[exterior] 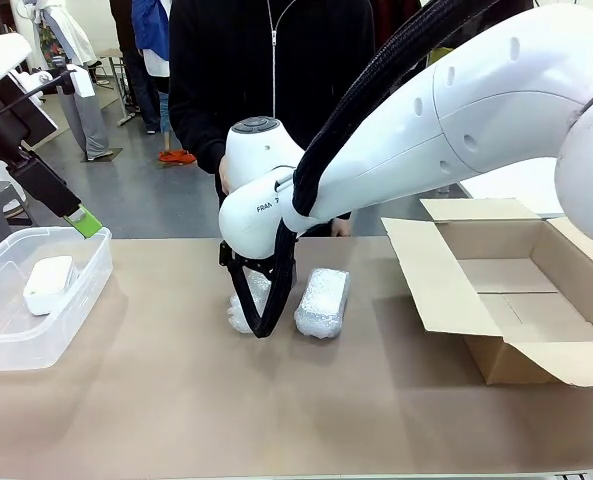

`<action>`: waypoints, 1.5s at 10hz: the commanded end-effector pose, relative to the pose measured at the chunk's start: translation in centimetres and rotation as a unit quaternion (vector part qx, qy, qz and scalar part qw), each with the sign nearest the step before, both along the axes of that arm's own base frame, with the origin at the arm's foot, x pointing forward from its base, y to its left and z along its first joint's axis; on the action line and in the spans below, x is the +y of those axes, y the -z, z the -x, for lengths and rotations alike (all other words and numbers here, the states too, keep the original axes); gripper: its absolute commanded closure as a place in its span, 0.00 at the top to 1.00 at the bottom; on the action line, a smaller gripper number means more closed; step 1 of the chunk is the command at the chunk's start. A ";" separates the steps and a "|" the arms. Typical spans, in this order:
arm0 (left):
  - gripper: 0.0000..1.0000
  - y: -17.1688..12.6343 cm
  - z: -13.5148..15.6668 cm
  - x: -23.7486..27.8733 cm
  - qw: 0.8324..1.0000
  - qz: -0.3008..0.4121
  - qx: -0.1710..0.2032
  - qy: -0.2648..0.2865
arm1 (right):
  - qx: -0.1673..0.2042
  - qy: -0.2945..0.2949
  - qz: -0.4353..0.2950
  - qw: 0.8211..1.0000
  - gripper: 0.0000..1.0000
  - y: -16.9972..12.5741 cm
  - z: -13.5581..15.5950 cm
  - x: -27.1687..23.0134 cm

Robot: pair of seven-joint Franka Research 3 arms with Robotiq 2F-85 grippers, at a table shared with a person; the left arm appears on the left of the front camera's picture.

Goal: Separate and place wrapped and unwrapped clocks.
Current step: Pick up the Digital clock indicated by the person.

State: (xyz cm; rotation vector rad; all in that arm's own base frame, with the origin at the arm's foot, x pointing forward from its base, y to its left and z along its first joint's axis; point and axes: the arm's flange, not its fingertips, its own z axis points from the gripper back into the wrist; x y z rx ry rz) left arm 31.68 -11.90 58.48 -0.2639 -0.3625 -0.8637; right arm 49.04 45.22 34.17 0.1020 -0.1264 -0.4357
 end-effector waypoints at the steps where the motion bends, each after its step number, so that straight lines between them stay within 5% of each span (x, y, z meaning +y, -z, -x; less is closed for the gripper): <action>1: 1.00 0.0 0.0 0.0 1.000 0.002 -0.004 -0.002 | 0.016 0.007 0.002 1.000 0.84 -0.7 -0.2 0.0; 2: 1.00 0.0 0.0 0.0 1.000 0.002 -0.004 -0.002 | 0.021 0.006 0.007 1.000 0.83 -0.7 -0.2 0.0; 3: 1.00 0.0 0.0 0.0 1.000 0.002 -0.004 -0.002 | 0.023 0.004 0.009 1.000 0.67 -0.7 -0.2 0.0; 4: 1.00 0.0 0.0 0.0 1.000 0.002 -0.004 -0.002 | 0.026 0.004 0.014 1.000 0.78 -0.8 -0.2 0.0; 5: 1.00 0.0 0.0 0.0 1.000 0.002 -0.004 -0.002 | 0.028 0.002 0.019 0.999 0.49 -0.9 -0.2 -0.1; 6: 1.00 0.0 0.0 0.0 1.000 0.002 -0.004 -0.002 | 0.030 0.000 0.022 0.999 0.61 -0.9 -0.2 0.0; 7: 1.00 0.0 0.0 0.0 1.000 0.002 -0.004 -0.002 | 0.031 -0.002 0.024 0.999 0.31 -0.9 -0.2 -0.1; 8: 1.00 0.0 0.0 0.0 1.000 0.002 -0.004 -0.002 | 0.031 -0.003 0.028 0.999 0.43 -1.0 -0.2 0.0; 9: 1.00 0.0 0.0 0.0 1.000 0.002 -0.004 -0.002 | 0.029 -0.004 0.027 0.999 0.14 -1.0 -0.2 0.0; 10: 1.00 0.0 0.0 0.0 1.000 0.002 -0.004 -0.002 | 0.028 -0.004 0.027 0.999 0.25 -1.0 -0.3 0.0; 11: 1.00 0.0 0.0 0.0 1.000 0.002 -0.004 -0.002 | 0.015 -0.014 0.019 1.000 0.00 -1.5 0.0 -0.1; 15: 1.00 0.0 0.0 0.0 1.000 0.002 -0.004 -0.002 | -0.033 -0.054 0.003 0.998 0.00 -11.0 4.5 -1.7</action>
